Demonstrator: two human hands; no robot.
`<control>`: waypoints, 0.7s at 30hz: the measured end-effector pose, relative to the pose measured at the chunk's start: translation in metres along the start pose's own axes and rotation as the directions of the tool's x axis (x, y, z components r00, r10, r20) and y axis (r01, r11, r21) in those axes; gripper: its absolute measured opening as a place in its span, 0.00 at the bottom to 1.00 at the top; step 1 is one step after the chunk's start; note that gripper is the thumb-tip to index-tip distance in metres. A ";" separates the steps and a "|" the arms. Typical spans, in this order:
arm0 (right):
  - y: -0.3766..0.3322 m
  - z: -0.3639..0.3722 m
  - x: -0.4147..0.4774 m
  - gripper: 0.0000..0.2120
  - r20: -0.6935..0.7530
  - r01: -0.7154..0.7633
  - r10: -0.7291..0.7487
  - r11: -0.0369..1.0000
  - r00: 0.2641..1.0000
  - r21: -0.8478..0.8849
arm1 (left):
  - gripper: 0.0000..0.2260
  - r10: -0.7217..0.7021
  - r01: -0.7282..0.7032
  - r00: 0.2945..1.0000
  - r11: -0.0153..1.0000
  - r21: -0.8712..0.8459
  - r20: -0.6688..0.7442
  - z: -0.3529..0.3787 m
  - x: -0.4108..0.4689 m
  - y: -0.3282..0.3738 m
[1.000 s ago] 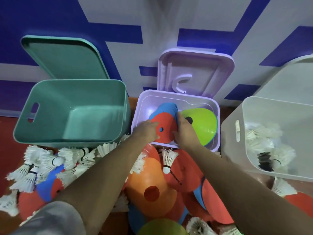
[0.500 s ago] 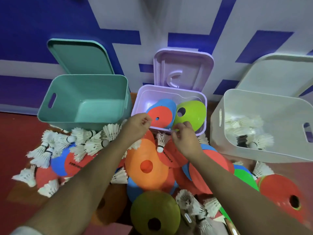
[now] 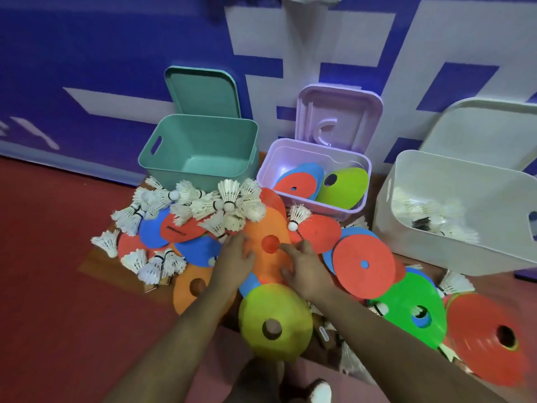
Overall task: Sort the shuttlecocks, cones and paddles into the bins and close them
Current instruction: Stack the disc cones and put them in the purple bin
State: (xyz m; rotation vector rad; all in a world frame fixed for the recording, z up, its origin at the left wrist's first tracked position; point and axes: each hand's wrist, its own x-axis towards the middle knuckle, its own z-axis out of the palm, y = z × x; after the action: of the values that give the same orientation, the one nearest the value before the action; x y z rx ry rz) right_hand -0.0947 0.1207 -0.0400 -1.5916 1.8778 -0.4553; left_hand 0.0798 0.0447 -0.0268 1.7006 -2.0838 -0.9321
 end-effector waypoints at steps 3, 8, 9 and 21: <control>-0.008 0.013 0.011 0.29 0.116 -0.072 0.084 0.991 0.990 -0.109 | 0.20 -0.168 0.173 0.961 0.985 -0.005 0.220 0.001 -0.005 0.000; -0.014 0.024 0.028 0.23 0.116 -0.139 0.164 0.971 0.980 -0.192 | 0.22 -0.306 0.340 0.902 0.938 -0.064 0.304 0.001 0.007 -0.017; -0.015 0.023 0.031 0.21 0.081 -0.146 0.165 0.969 0.983 -0.198 | 0.21 -0.309 0.347 0.905 0.934 -0.088 0.293 0.002 0.010 -0.021; -0.031 -0.008 0.010 0.14 -0.170 -0.087 0.083 0.996 0.982 -0.015 | 0.14 -0.140 0.617 0.763 0.450 -0.646 0.631 -0.010 0.048 -0.032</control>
State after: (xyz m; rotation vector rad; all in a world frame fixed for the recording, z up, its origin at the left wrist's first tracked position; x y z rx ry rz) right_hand -0.0772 0.1037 -0.0169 -1.5212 2.0756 -0.5494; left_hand 0.0975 -0.0070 -0.0484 1.4389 -0.9721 -2.2782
